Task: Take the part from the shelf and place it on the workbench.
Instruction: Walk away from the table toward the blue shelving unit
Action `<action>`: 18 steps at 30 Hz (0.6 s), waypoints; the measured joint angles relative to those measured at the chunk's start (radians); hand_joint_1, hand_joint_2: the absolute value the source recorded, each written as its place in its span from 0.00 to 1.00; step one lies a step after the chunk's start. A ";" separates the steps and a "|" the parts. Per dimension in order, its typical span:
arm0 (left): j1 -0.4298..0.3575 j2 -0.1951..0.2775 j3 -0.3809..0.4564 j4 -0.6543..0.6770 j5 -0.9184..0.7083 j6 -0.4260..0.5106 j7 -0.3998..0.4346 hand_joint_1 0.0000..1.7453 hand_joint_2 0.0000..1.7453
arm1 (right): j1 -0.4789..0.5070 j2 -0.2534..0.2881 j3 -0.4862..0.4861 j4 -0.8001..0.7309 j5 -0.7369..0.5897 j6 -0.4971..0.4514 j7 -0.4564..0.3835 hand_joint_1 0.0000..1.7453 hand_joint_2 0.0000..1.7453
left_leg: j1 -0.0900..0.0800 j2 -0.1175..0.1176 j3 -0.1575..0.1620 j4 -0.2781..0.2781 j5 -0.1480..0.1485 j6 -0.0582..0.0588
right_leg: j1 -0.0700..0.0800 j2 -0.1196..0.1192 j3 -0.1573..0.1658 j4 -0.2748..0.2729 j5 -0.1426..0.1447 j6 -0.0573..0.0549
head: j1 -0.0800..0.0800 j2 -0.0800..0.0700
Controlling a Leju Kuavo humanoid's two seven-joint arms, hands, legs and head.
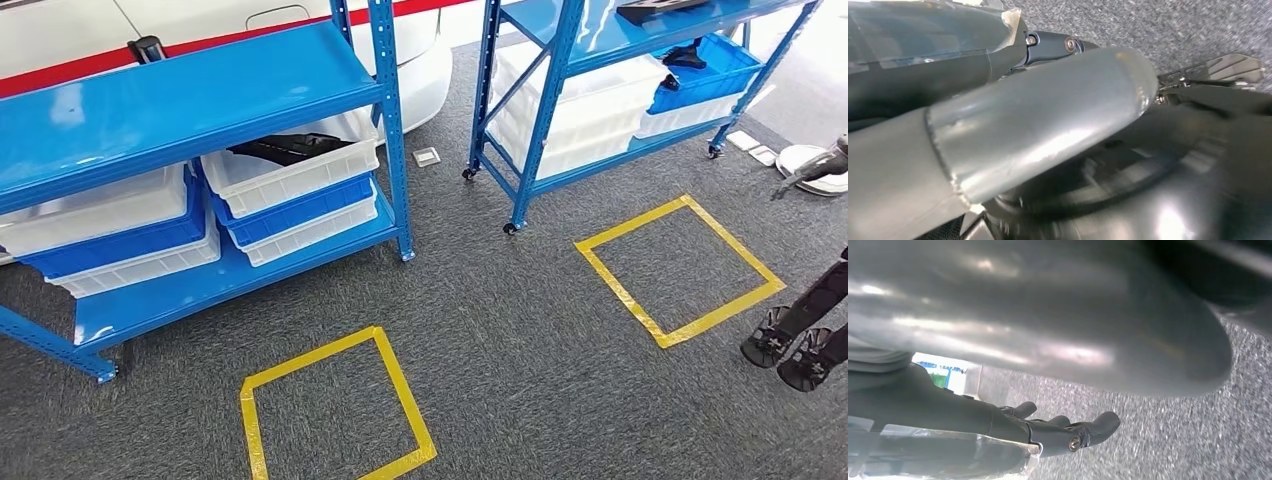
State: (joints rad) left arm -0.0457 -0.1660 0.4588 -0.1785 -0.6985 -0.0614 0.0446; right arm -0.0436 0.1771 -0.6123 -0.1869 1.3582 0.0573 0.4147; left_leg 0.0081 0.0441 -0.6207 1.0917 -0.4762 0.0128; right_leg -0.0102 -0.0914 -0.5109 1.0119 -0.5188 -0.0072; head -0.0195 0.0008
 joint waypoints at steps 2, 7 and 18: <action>-0.005 0.000 0.000 0.000 -0.001 0.000 -0.003 0.00 0.00 | -0.001 0.001 0.000 0.000 0.000 -0.004 0.000 0.00 0.00 | -0.008 0.033 0.034 -0.064 0.012 0.011 | 0.003 -0.018 0.009 -0.003 -0.006 0.009 | 0.001 0.000; -0.004 0.000 0.002 0.000 -0.002 0.004 -0.014 0.00 0.00 | -0.006 0.002 0.000 0.000 -0.002 -0.010 -0.001 0.00 0.00 | -0.004 -0.018 0.046 -0.092 0.030 0.032 | 0.002 0.010 0.008 0.038 -0.039 0.029 | 0.002 0.000; -0.004 -0.001 0.015 0.000 0.003 -0.001 -0.037 0.00 0.00 | -0.002 -0.001 -0.002 0.002 -0.001 -0.011 -0.011 0.00 0.00 | -0.004 -0.167 0.036 -0.079 0.028 0.009 | -0.017 0.158 -0.018 0.007 0.008 0.050 | 0.013 0.000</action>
State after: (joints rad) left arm -0.0494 -0.1675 0.4741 -0.1785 -0.6954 -0.0622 0.0072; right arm -0.0454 0.1764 -0.6142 -0.1853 1.3576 0.0464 0.4035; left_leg 0.0044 -0.1234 -0.5852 1.0123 -0.4478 0.0215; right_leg -0.0270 0.0662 -0.5289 1.0186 -0.5108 0.0431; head -0.0066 0.0008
